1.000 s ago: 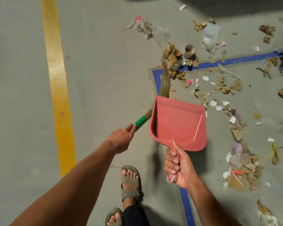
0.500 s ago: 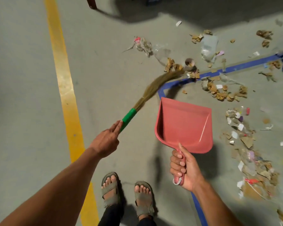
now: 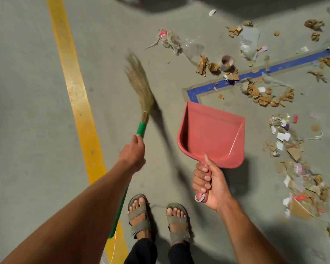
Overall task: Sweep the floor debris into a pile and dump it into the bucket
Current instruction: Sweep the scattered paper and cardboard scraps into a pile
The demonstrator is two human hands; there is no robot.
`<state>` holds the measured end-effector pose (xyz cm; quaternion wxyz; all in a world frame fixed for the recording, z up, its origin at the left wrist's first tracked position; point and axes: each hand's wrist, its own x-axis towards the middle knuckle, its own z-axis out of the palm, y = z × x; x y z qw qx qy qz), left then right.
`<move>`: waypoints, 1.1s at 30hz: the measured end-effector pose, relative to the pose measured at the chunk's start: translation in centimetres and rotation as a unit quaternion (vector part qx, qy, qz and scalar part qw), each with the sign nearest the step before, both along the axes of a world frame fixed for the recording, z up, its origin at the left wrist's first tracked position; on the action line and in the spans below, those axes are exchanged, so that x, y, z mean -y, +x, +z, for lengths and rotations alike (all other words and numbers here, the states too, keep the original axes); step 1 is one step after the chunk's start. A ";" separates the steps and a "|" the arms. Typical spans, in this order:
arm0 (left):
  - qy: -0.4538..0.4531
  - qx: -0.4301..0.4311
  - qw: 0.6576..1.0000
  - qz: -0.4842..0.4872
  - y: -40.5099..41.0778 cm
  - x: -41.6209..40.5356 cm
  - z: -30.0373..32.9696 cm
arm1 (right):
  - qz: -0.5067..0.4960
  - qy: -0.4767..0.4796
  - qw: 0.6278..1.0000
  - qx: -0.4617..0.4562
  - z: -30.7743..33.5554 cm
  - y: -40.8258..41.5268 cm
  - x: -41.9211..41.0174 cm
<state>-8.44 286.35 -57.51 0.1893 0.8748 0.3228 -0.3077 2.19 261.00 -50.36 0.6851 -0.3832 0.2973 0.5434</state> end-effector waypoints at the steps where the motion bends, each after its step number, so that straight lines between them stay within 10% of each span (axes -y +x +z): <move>1: -0.016 -0.001 0.999 -0.048 0.3 1.4 -0.1 | -0.011 -0.004 1.000 0.000 0.0 -0.3 0.2; 11: -0.120 0.056 0.925 -0.355 3.3 6.3 1.8 | -0.046 -0.039 0.998 0.019 3.1 -0.7 2.0; 19: -0.019 0.118 0.990 -0.075 3.2 -6.0 5.9 | -0.049 -0.019 0.998 0.021 5.1 1.2 -2.6; 26: 0.054 0.137 0.967 0.206 10.3 -15.9 4.6 | -0.045 0.014 0.999 0.020 2.7 6.0 -7.1; 33: 0.036 0.031 0.993 0.111 20.1 -17.4 -1.3 | -0.020 0.019 0.999 0.027 -3.9 14.5 -7.3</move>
